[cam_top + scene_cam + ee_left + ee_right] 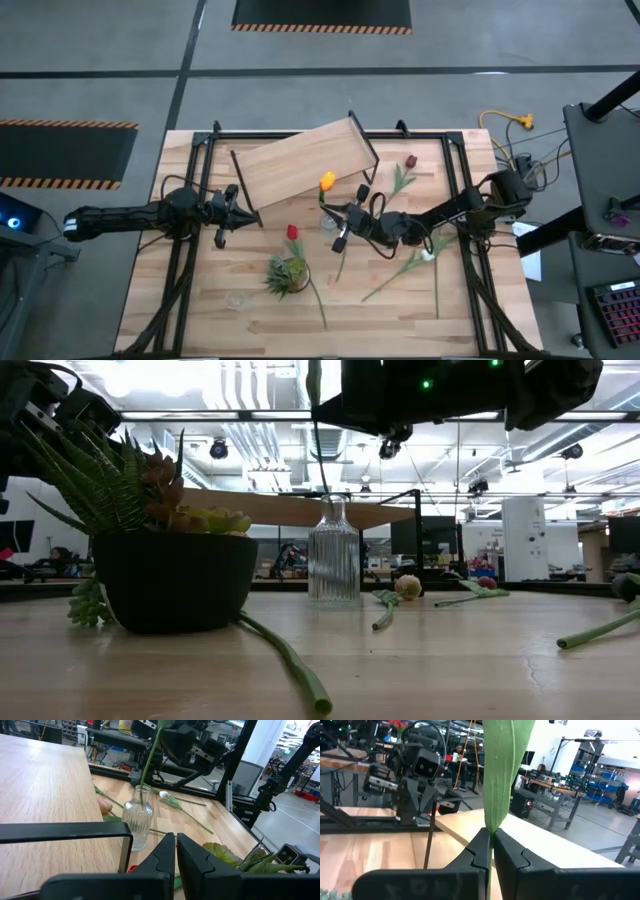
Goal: Pick and place flowers into a vace then onto a shelf
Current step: Put the orange tulip into the top transparent vase
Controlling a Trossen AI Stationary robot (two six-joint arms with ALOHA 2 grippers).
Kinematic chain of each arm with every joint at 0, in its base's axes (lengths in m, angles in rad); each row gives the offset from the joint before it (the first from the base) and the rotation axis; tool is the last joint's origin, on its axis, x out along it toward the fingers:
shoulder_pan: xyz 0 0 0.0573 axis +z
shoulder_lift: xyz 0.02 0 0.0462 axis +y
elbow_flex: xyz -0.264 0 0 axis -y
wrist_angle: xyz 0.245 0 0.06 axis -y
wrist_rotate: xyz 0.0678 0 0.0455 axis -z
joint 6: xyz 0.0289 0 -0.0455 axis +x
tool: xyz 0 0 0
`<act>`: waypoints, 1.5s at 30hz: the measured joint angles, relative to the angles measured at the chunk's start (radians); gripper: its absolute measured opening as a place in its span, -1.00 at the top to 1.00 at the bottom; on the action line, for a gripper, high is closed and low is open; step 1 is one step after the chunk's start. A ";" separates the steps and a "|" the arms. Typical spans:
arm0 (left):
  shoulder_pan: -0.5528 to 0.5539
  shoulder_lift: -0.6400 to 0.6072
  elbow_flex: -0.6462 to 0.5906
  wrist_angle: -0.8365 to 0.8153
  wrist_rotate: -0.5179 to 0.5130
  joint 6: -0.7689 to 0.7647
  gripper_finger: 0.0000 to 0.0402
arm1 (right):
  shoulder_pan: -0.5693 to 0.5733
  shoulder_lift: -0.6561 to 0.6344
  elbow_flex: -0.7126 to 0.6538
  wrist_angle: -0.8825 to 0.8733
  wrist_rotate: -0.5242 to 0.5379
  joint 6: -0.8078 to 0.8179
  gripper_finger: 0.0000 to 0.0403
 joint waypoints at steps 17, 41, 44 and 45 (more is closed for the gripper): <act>0.000 0.000 0.000 0.000 0.000 0.000 1.00 | 0.002 -0.001 0.000 -0.005 0.001 0.003 0.76; 0.000 0.000 0.000 0.000 0.000 0.000 1.00 | 0.054 -0.273 0.000 -0.514 0.187 0.269 -0.03; 0.000 0.000 0.000 0.000 0.000 0.000 1.00 | 0.054 -0.331 0.010 -0.693 0.183 0.387 -0.05; 0.000 0.000 0.000 0.000 0.000 0.000 1.00 | 0.054 -0.348 0.012 -0.736 0.178 0.417 -0.06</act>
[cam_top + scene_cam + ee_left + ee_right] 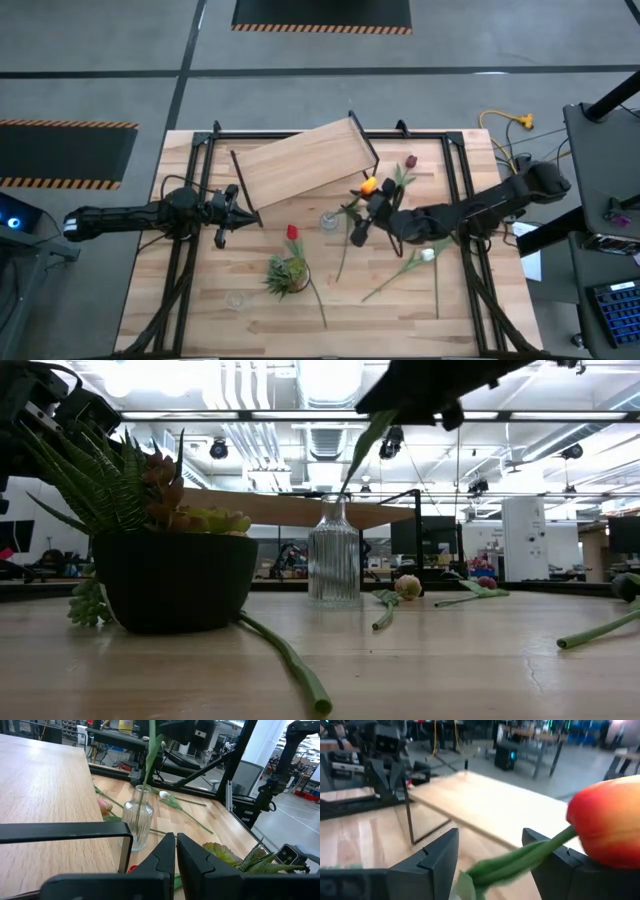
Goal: Pick and place flowers into a vace then onto a shelf
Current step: Put the orange tulip into the top transparent vase
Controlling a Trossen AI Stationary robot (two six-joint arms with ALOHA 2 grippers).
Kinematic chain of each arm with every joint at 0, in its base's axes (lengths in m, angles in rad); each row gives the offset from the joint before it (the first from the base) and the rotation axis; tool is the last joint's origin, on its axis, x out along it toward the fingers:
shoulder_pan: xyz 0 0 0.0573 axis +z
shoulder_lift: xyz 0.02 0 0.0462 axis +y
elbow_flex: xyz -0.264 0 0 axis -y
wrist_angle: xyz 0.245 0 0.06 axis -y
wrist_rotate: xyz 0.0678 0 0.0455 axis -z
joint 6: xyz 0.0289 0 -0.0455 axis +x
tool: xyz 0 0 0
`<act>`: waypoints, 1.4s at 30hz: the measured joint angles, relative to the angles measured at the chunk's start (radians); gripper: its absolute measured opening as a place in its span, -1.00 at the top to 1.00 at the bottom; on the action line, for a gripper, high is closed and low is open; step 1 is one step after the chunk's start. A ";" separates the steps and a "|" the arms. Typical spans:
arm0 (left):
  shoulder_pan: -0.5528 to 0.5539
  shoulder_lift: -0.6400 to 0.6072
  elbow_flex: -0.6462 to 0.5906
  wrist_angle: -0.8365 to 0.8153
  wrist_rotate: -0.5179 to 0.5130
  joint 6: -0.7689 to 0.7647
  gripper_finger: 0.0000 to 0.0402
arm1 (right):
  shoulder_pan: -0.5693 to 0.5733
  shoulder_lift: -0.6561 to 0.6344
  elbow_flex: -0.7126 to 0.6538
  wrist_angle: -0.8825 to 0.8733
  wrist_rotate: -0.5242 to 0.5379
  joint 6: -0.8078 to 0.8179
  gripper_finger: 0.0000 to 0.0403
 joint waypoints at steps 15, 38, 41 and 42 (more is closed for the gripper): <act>0.000 0.000 0.000 0.000 0.000 0.000 1.00 | 0.002 -0.048 0.113 -0.022 -0.081 -0.073 -0.35; 0.000 0.000 0.000 0.000 0.000 0.000 1.00 | -0.015 0.131 0.283 -0.281 -0.123 -0.036 -0.76; 0.000 0.001 0.000 0.000 0.000 0.000 1.00 | -0.015 0.156 0.378 -0.446 -0.080 -0.034 -0.82; 0.000 0.001 0.000 0.000 0.000 0.000 1.00 | -0.016 0.163 0.412 -0.510 -0.056 -0.025 -0.83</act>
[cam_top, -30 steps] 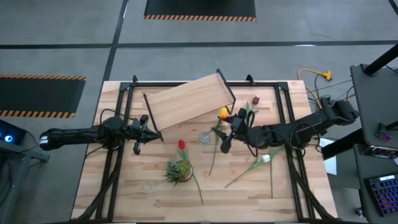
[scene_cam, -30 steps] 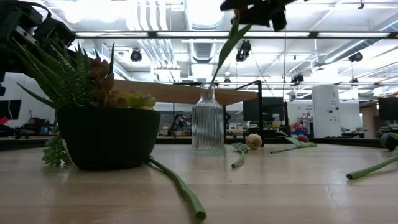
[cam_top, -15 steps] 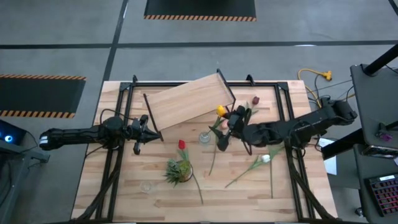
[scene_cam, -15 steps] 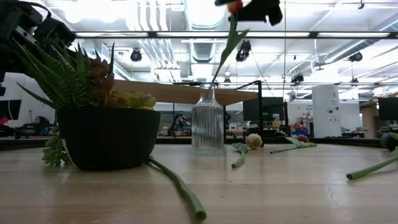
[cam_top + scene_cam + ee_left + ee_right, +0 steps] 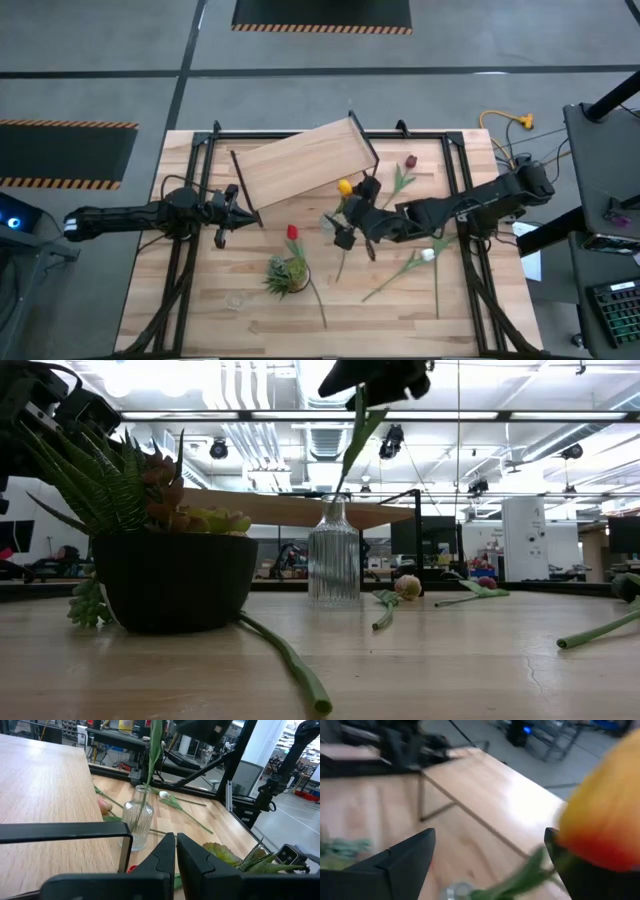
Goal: Pick and place flowers into a vace then onto a shelf
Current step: Put the orange tulip into the top transparent vase, then put the white tulip into the top transparent vase
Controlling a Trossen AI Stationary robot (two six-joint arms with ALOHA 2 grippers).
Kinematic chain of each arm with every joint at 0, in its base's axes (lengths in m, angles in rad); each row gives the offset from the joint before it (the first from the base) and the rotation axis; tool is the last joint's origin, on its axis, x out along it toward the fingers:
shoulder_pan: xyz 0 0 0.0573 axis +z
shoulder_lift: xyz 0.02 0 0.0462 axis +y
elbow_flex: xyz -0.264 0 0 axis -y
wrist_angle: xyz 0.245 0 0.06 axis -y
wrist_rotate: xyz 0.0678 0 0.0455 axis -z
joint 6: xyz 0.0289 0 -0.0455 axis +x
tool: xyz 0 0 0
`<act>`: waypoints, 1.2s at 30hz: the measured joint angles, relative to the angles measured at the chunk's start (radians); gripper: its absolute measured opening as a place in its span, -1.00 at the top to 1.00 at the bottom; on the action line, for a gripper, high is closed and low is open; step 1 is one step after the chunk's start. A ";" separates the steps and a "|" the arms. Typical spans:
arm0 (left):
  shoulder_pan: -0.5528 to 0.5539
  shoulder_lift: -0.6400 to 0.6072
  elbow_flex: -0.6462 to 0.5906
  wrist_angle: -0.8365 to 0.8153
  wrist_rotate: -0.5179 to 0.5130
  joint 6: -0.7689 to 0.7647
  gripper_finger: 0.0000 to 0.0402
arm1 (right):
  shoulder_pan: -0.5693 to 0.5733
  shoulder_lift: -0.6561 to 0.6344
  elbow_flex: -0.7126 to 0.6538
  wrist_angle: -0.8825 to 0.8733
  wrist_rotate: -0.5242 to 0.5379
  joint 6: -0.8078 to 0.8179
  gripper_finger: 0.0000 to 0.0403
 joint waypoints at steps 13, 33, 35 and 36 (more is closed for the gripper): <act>0.000 0.003 0.000 -0.001 0.000 0.000 1.00 | 0.000 0.050 0.240 -0.455 0.017 0.189 -0.83; 0.000 0.014 0.002 0.000 0.000 0.000 1.00 | -0.029 0.043 0.330 -0.356 0.065 0.087 -0.83; 0.000 0.014 0.002 0.000 0.000 0.000 1.00 | -0.034 0.043 0.331 -0.346 0.078 0.097 -0.83; 0.000 0.014 0.002 0.000 0.000 0.000 1.00 | -0.034 0.042 0.337 -0.350 0.096 0.107 -0.83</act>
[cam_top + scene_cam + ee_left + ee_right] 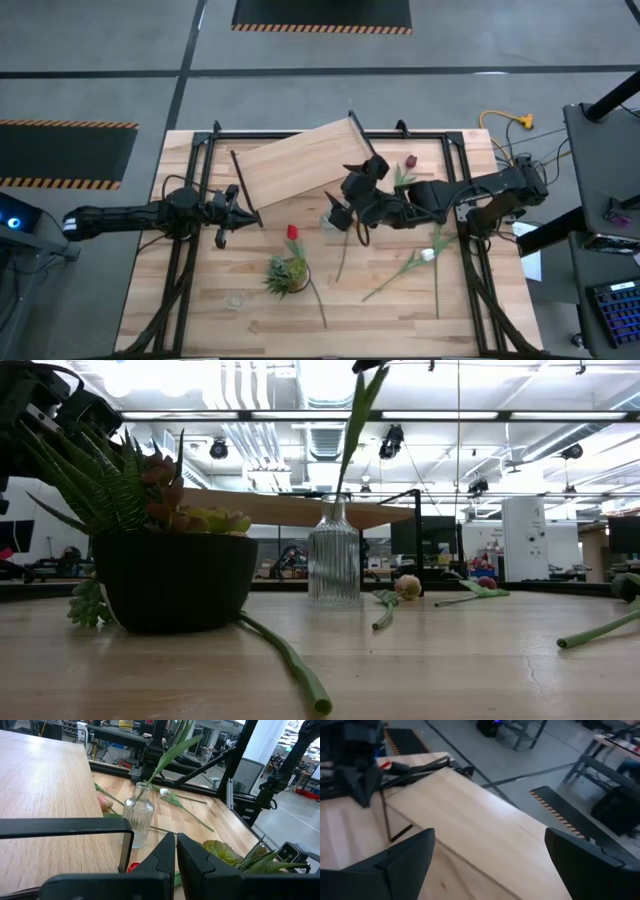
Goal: Pick and place flowers into a vace then onto a shelf
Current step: Put the white tulip into the top transparent vase
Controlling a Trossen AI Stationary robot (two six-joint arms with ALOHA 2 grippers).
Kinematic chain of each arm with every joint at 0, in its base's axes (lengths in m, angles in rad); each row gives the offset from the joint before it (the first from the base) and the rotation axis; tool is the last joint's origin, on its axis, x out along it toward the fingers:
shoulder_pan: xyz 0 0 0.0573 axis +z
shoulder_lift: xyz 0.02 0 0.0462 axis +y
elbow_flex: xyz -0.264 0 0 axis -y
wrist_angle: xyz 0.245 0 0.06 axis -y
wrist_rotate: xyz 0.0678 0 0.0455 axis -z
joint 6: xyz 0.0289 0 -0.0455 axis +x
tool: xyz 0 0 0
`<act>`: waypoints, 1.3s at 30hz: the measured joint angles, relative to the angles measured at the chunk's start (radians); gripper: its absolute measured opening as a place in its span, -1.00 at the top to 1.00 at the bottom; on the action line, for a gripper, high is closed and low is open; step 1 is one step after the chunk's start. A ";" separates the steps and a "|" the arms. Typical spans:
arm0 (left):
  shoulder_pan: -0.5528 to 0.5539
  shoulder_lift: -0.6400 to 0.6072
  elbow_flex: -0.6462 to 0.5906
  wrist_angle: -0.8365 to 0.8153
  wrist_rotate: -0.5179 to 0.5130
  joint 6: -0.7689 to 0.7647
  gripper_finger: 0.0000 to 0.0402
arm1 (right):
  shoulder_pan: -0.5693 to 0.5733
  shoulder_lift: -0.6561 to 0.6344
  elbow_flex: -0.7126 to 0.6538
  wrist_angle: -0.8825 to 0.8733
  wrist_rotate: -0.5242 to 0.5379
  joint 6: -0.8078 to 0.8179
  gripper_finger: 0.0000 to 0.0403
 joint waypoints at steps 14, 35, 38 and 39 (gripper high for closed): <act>0.000 0.000 -0.001 0.000 0.000 0.000 1.00 | 0.046 -0.026 0.252 -0.531 -0.013 0.542 -0.83; 0.000 0.000 -0.002 0.000 0.000 0.000 1.00 | 0.230 -0.021 0.074 -0.999 -0.665 1.261 -0.83; 0.000 0.000 -0.002 0.000 0.000 0.000 1.00 | 0.240 -0.022 0.007 -1.000 -0.698 1.309 -0.83; 0.000 0.000 -0.002 0.000 0.000 0.000 1.00 | 0.240 -0.022 -0.016 -1.000 -0.710 1.327 -0.83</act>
